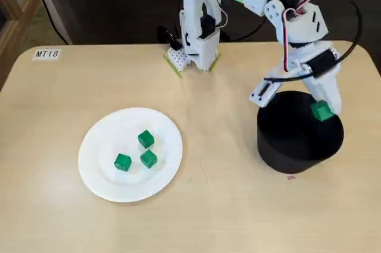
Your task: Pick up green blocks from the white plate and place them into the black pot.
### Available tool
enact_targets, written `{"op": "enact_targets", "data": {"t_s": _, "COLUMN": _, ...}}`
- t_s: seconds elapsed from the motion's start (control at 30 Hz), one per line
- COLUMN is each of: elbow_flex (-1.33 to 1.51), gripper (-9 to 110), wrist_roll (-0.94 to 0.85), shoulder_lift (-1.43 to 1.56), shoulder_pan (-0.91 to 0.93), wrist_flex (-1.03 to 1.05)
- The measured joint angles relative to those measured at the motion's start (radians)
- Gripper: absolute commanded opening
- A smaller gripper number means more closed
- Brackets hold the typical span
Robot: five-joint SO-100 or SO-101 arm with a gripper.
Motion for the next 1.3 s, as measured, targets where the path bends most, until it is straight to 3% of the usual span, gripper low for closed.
{"op": "enact_targets", "data": {"t_s": 0.13, "elbow_flex": 0.002, "gripper": 28, "wrist_roll": -0.029, "shoulder_lift": -0.003, "shoulder_pan": 0.025, "wrist_flex": 0.006}}
{"op": "enact_targets", "data": {"t_s": 0.2, "elbow_flex": 0.002, "gripper": 32, "wrist_roll": -0.035, "shoulder_lift": -0.003, "shoulder_pan": 0.046, "wrist_flex": 0.034}}
{"op": "enact_targets", "data": {"t_s": 0.33, "elbow_flex": 0.002, "gripper": 19, "wrist_roll": -0.043, "shoulder_lift": -0.003, "shoulder_pan": 0.080, "wrist_flex": 0.084}}
{"op": "enact_targets", "data": {"t_s": 0.43, "elbow_flex": 0.002, "gripper": -2, "wrist_roll": -0.061, "shoulder_lift": 0.031, "shoulder_pan": 0.097, "wrist_flex": 0.104}}
{"op": "enact_targets", "data": {"t_s": 0.63, "elbow_flex": 0.002, "gripper": -2, "wrist_roll": -0.124, "shoulder_lift": 0.195, "shoulder_pan": 0.227, "wrist_flex": 0.244}}
{"op": "enact_targets", "data": {"t_s": 0.93, "elbow_flex": 0.000, "gripper": -2, "wrist_roll": -0.407, "shoulder_lift": 0.201, "shoulder_pan": 0.844, "wrist_flex": 0.390}}
{"op": "enact_targets", "data": {"t_s": 1.1, "elbow_flex": 0.115, "gripper": -2, "wrist_roll": -0.469, "shoulder_lift": 0.132, "shoulder_pan": 1.062, "wrist_flex": 0.296}}
{"op": "enact_targets", "data": {"t_s": 1.3, "elbow_flex": 0.219, "gripper": -2, "wrist_roll": -0.463, "shoulder_lift": 0.048, "shoulder_pan": 1.187, "wrist_flex": 0.144}}
